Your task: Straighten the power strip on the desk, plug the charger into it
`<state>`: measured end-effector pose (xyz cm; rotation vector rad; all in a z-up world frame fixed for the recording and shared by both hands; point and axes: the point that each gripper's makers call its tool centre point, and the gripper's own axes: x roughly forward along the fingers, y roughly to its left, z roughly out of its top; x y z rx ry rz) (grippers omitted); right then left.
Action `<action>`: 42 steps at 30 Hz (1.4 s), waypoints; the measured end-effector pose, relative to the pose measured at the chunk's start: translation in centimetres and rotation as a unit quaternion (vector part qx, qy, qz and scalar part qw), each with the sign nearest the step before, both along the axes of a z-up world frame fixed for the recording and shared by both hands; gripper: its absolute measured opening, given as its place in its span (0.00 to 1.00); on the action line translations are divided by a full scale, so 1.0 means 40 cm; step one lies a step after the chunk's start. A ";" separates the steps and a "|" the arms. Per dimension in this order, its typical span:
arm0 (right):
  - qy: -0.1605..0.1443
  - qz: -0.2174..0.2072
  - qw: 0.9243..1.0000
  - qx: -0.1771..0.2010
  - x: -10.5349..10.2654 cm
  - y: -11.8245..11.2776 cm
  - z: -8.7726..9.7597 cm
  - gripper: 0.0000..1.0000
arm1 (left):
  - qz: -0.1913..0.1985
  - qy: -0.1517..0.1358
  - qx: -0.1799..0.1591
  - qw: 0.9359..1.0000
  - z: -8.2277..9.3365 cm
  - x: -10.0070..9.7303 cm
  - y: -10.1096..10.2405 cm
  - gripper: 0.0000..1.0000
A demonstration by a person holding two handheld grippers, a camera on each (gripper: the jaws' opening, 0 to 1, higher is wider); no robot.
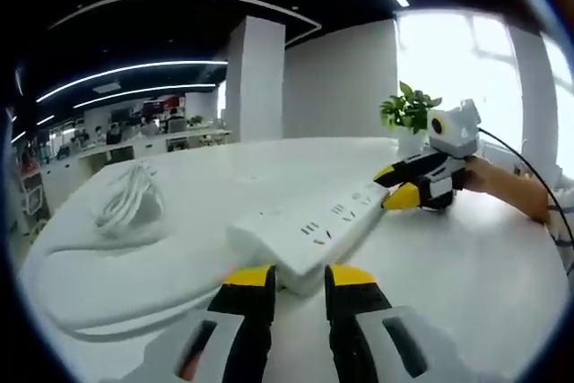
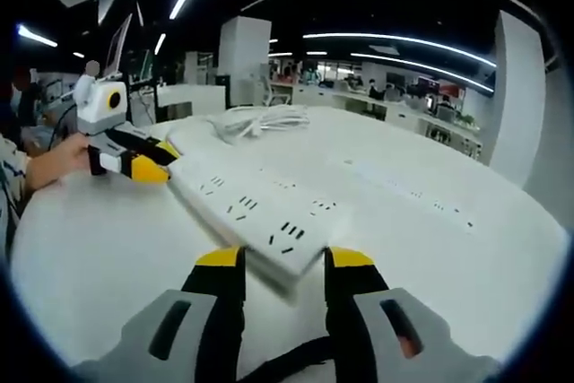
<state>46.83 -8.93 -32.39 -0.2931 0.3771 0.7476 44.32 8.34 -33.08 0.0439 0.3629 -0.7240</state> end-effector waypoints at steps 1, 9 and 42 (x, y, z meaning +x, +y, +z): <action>0.000 0.001 1.000 -0.001 -0.002 0.002 -0.001 0.34 | 0.002 0.001 -0.001 1.000 0.000 0.000 0.002 0.22; 0.004 0.004 1.000 0.000 -0.007 0.012 -0.001 0.33 | 0.005 -0.020 0.037 0.999 -0.003 -0.008 0.011 0.23; 0.030 0.017 0.999 0.021 -0.038 0.037 -0.009 0.30 | 0.011 0.004 0.003 1.000 -0.007 -0.024 0.047 0.21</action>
